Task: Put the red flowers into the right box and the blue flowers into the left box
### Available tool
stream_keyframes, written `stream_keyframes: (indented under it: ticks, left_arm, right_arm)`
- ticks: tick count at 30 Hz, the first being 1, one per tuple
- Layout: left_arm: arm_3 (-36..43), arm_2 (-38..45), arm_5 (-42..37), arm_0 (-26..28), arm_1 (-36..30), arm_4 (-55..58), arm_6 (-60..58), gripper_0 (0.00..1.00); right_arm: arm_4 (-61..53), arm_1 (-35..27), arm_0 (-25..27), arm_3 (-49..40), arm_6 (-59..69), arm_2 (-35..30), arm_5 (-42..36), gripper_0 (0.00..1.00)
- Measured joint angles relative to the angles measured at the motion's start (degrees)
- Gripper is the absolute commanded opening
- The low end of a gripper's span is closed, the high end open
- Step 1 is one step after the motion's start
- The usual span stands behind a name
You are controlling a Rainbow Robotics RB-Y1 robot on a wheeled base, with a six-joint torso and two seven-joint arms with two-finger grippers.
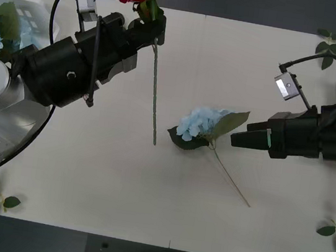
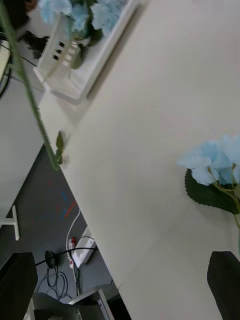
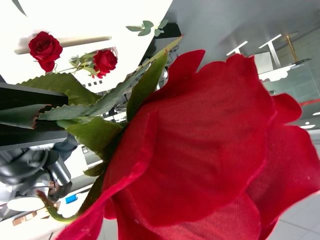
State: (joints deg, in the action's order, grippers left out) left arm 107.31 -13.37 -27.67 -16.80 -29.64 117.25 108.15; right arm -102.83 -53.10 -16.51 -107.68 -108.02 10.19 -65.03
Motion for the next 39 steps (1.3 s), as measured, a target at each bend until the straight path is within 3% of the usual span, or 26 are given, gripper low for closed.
stream_keyframes:
  ticks: [4, 10, 20, 30, 31, 32, 33, 39]
  left_arm:
    - [0.00, -0.58, 0.00, 0.00, -0.04, 1.12, 0.00, 0.00]
    - [0.00, -1.87, 0.00, 0.01, 2.39, 1.14, 0.00, 0.00]
    - [0.00, -4.97, 0.00, 0.01, 7.68, -1.42, 0.00, 0.00]
    - [-0.05, -8.26, 0.00, 0.01, 12.33, -7.12, -0.10, 0.00]
    - [-0.11, -8.33, 0.00, 0.01, 12.81, -7.75, -0.11, 0.00]
    - [-0.18, -8.33, 0.00, 0.01, 13.27, -8.46, -0.14, 0.00]
    - [-0.25, -8.29, 0.06, 0.01, 13.56, -8.97, -0.22, 0.00]
    - [-0.34, -8.15, 0.11, 0.01, 13.82, -11.05, -1.59, 0.00]
  right_arm:
    - [-6.49, 0.02, 1.29, 0.03, -6.74, -1.03, -0.39, 1.00]
    - [-7.30, 3.03, 1.36, 0.04, -22.28, 0.56, -0.38, 1.00]
    - [-6.22, 13.68, 1.35, 0.11, -23.56, 1.30, 2.68, 1.00]
    - [-6.22, 17.78, -1.43, 4.50, -23.61, 9.74, 8.14, 1.00]
    - [-6.22, 18.31, -1.76, 4.93, -23.62, 9.93, 8.09, 0.94]
    - [-6.22, 18.84, -2.00, 5.31, -23.63, 9.92, 8.07, 0.38]
    - [-6.22, 19.24, -2.08, 5.54, -23.64, 9.80, 8.07, 0.00]
    - [-6.10, 19.94, -2.00, 6.00, -23.67, 9.15, 8.06, 0.00]
